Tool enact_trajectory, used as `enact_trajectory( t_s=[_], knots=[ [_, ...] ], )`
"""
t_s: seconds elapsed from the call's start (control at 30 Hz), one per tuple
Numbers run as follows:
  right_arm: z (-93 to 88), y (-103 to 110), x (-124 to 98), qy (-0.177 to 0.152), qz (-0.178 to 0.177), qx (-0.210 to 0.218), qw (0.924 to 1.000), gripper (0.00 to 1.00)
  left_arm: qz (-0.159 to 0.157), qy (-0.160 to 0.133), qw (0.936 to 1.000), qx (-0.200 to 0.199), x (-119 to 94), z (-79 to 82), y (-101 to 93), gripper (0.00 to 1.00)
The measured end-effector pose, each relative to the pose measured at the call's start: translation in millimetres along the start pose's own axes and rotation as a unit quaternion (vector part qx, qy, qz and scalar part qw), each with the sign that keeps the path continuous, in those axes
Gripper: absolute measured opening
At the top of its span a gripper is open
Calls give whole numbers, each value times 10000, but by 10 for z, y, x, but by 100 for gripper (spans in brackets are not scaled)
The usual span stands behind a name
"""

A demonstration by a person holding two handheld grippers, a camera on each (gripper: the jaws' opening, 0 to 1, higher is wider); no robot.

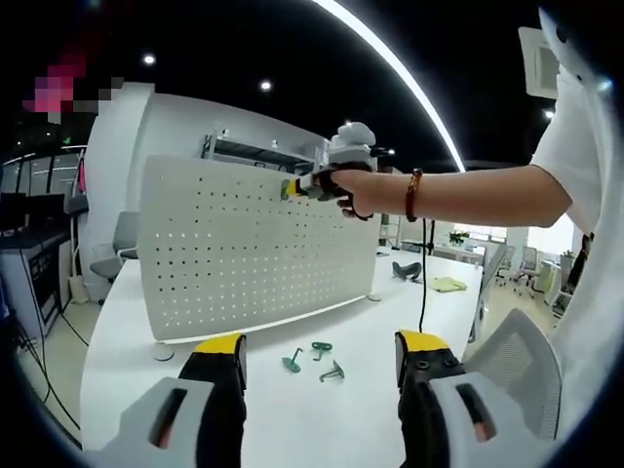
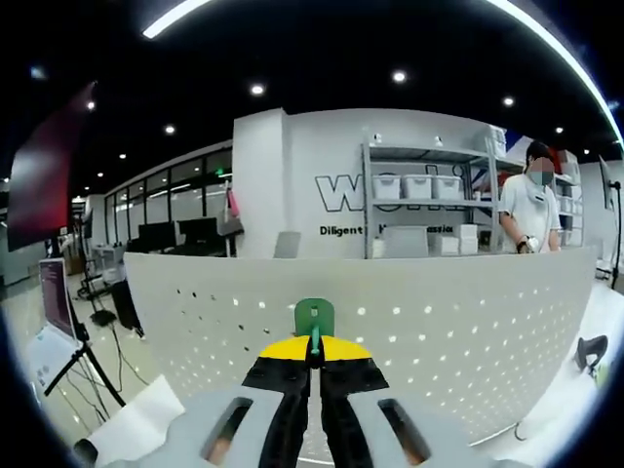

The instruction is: Insert the hook assembly into the mounting plate slot until the hook locks in place.

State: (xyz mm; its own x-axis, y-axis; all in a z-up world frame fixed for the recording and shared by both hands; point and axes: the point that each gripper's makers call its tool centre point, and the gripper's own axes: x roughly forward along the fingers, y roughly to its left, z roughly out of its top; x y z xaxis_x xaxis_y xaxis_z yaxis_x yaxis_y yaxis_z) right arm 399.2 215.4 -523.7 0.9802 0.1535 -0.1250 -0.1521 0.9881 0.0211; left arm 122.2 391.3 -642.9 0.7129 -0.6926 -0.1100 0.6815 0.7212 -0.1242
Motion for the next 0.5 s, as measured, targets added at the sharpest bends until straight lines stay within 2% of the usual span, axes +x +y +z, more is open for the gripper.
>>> enact_trajectory(
  t_s=[0.5],
  knots=[
    [-59, -80, 134, 70, -107, -23, 9999, 1, 110, 2, 9999, -74, -7, -28, 103, 62]
  ],
)
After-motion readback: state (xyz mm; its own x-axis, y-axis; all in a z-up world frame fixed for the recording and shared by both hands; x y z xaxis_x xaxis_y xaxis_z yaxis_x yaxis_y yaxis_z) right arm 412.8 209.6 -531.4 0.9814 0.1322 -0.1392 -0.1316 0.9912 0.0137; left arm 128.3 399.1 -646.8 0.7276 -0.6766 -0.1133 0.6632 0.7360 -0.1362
